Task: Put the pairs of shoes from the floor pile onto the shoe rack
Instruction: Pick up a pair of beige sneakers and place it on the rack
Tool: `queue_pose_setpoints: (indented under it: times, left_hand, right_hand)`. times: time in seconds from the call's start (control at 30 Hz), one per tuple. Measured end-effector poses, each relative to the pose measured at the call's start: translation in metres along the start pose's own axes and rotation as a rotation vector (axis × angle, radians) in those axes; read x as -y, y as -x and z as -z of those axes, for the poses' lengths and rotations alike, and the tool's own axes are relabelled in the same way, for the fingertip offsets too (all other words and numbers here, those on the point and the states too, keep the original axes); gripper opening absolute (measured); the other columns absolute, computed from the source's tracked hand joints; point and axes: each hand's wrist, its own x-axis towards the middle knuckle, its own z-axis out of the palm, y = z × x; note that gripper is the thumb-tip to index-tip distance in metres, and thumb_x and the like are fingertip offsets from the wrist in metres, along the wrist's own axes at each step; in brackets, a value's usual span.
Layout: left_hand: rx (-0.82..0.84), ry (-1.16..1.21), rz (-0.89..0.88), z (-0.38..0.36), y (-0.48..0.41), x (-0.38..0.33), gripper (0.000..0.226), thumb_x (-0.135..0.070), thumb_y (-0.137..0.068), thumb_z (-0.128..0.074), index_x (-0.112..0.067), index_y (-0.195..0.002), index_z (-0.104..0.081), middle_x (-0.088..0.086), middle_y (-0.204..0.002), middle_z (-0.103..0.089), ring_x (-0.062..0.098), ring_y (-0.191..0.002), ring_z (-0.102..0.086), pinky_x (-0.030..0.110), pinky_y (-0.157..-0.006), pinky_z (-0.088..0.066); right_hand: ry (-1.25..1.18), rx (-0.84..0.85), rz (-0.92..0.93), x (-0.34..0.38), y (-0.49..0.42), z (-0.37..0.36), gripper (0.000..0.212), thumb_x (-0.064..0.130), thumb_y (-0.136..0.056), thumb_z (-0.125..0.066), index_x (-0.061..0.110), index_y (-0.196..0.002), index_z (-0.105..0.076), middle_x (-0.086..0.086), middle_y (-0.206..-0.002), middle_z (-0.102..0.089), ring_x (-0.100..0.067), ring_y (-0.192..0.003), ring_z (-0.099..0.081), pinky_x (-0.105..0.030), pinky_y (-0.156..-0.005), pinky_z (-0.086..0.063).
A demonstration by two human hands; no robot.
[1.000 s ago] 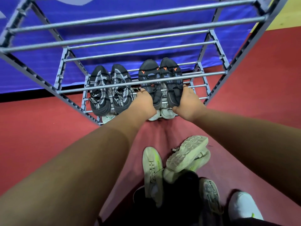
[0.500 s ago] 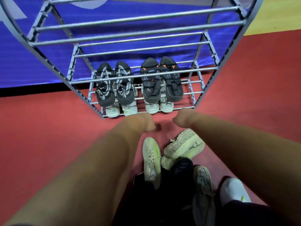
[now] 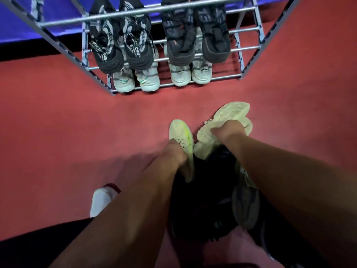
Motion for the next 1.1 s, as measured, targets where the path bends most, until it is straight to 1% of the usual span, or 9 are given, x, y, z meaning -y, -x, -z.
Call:
queue_pose_setpoints:
  times: [0.07, 0.17, 0.37, 0.43, 0.57, 0.7, 0.8, 0.93, 1.1]
  left_hand:
    - [-0.04, 0.076, 0.032, 0.005, -0.009, 0.002, 0.037, -0.018, -0.098, -0.061, -0.002, -0.132, -0.061, 0.016, -0.128, -0.067, 0.036, -0.118, -0.065, 0.039, -0.094, -0.053]
    - [-0.105, 0.223, 0.13, 0.014, -0.022, 0.012, 0.023, -0.008, -0.094, -0.063, -0.007, -0.116, -0.061, 0.015, -0.116, -0.068, 0.036, -0.109, -0.067, 0.042, -0.092, -0.057]
    - [-0.023, 0.405, 0.18, 0.014, -0.031, 0.03, 0.037, -0.006, -0.052, -0.074, -0.008, -0.088, -0.074, 0.01, -0.084, -0.076, 0.028, -0.08, -0.074, 0.042, -0.077, -0.064]
    - [-0.102, 0.45, 0.154, 0.013, -0.027, 0.033, 0.028, -0.008, -0.061, -0.072, -0.011, -0.088, -0.075, 0.006, -0.079, -0.076, 0.026, -0.078, -0.074, 0.035, -0.076, -0.062]
    - [-0.312, 0.629, 0.155, 0.028, -0.03, 0.038, 0.023, -0.011, -0.083, -0.067, -0.013, -0.104, -0.077, 0.007, -0.103, -0.078, 0.028, -0.099, -0.073, 0.03, -0.09, -0.056]
    - [-0.264, 0.945, 0.21, 0.046, -0.047, 0.041, 0.017, -0.013, -0.075, -0.066, -0.021, -0.089, -0.071, 0.005, -0.087, -0.078, 0.028, -0.083, -0.078, 0.042, -0.083, -0.065]
    - [-0.126, 0.749, 0.18, 0.052, -0.053, 0.039, 0.002, -0.019, -0.083, -0.07, -0.021, -0.082, -0.071, 0.007, -0.09, -0.078, 0.027, -0.082, -0.076, 0.039, -0.082, -0.063]
    - [0.106, 0.384, 0.145, 0.044, -0.041, 0.037, 0.018, -0.023, -0.094, -0.072, -0.016, -0.11, -0.069, 0.005, -0.102, -0.07, 0.026, -0.09, -0.066, 0.034, -0.082, -0.054]
    - [0.0, 0.283, 0.142, 0.032, -0.042, 0.037, 0.007, -0.015, -0.098, -0.062, -0.008, -0.101, -0.063, 0.005, -0.094, -0.064, 0.021, -0.072, -0.058, 0.03, -0.075, -0.044]
  right_hand:
    - [-0.143, -0.064, -0.045, 0.007, -0.001, -0.002, 0.059, 0.045, -0.087, -0.074, 0.002, -0.126, -0.061, -0.001, -0.086, -0.058, -0.029, -0.099, -0.065, -0.031, -0.077, -0.042]
    - [-0.264, -0.152, 0.02, 0.022, -0.001, -0.006, 0.066, 0.038, -0.084, -0.078, 0.002, -0.129, -0.047, -0.005, -0.103, -0.058, -0.028, -0.102, -0.064, -0.032, -0.078, -0.041]
    - [-0.153, -0.125, 0.242, 0.045, -0.001, -0.006, 0.072, 0.041, -0.08, -0.088, 0.004, -0.129, -0.05, -0.015, -0.125, -0.063, -0.033, -0.116, -0.064, -0.04, -0.093, -0.053]
    - [-0.045, -0.082, 0.281, 0.044, -0.003, -0.009, 0.07, 0.049, -0.081, -0.085, 0.006, -0.128, -0.056, -0.014, -0.124, -0.064, -0.034, -0.114, -0.064, -0.039, -0.089, -0.052]
    - [0.19, -0.112, 0.352, 0.038, -0.001, -0.023, 0.072, 0.063, -0.086, -0.069, 0.018, -0.14, -0.052, -0.017, -0.137, -0.052, -0.04, -0.128, -0.051, -0.048, -0.104, -0.047]
    - [0.027, 0.009, 0.184, 0.039, 0.0, -0.034, 0.099, 0.068, -0.078, -0.073, 0.024, -0.154, -0.028, -0.017, -0.145, -0.046, -0.041, -0.134, -0.05, -0.049, -0.111, -0.045]
    - [-0.192, 0.021, 0.136, 0.038, -0.005, -0.038, 0.098, 0.06, -0.068, -0.082, 0.014, -0.142, -0.04, -0.008, -0.129, -0.062, -0.033, -0.122, -0.063, -0.04, -0.102, -0.052]
    - [-0.195, -0.031, 0.139, 0.038, -0.005, -0.039, 0.086, 0.051, -0.075, -0.083, 0.007, -0.137, -0.042, -0.012, -0.13, -0.062, -0.034, -0.121, -0.063, -0.038, -0.097, -0.052]
    - [0.01, -0.024, 0.173, 0.029, 0.0, -0.044, 0.098, 0.064, -0.073, -0.083, 0.003, -0.136, -0.04, -0.016, -0.133, -0.054, -0.035, -0.126, -0.058, -0.041, -0.103, -0.05]
